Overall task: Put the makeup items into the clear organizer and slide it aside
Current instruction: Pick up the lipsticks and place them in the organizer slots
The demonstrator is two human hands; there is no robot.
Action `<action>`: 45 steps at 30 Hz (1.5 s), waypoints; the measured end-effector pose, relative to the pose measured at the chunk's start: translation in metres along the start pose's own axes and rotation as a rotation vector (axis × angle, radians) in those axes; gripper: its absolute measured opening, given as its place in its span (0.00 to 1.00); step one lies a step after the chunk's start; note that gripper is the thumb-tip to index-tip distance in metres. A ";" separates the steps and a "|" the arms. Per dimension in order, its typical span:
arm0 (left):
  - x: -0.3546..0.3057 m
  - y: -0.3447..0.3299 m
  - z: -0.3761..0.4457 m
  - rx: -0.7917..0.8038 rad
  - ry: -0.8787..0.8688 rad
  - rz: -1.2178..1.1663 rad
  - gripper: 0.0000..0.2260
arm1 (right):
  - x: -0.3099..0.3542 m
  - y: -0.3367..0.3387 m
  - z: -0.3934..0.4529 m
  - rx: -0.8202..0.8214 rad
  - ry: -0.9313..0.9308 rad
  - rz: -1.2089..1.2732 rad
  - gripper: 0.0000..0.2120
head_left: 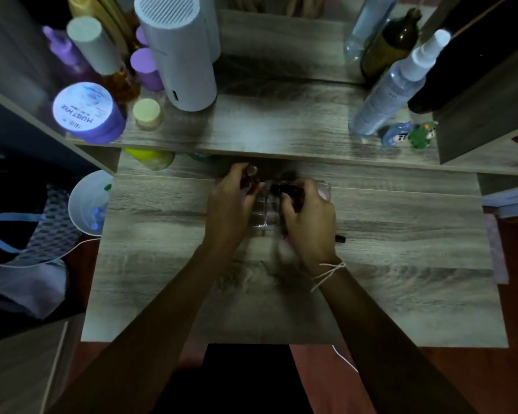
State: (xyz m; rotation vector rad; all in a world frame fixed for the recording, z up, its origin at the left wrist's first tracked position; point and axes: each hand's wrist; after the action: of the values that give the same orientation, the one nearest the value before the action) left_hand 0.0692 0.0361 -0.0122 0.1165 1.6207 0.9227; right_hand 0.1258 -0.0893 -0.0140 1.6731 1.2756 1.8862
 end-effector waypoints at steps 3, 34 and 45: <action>0.000 0.001 0.005 -0.010 -0.007 0.021 0.16 | 0.004 -0.001 0.004 -0.010 0.048 -0.051 0.11; 0.007 -0.001 0.002 0.079 0.049 0.272 0.17 | 0.001 0.005 0.005 0.066 0.068 -0.026 0.14; 0.018 0.024 -0.068 -0.035 0.112 0.138 0.09 | -0.045 0.036 -0.076 -0.021 -0.075 0.016 0.05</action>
State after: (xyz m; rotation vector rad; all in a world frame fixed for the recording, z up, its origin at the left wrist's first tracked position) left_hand -0.0052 0.0285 -0.0128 0.1570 1.7151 1.0795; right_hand 0.0801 -0.1725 -0.0090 1.7308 1.2126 1.8210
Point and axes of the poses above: each hand's wrist, its own z-axis towards the middle knuckle, its own y-axis out of the back of the hand, x = y × z, and after that the axes turned 7 degrees about x, right-handed
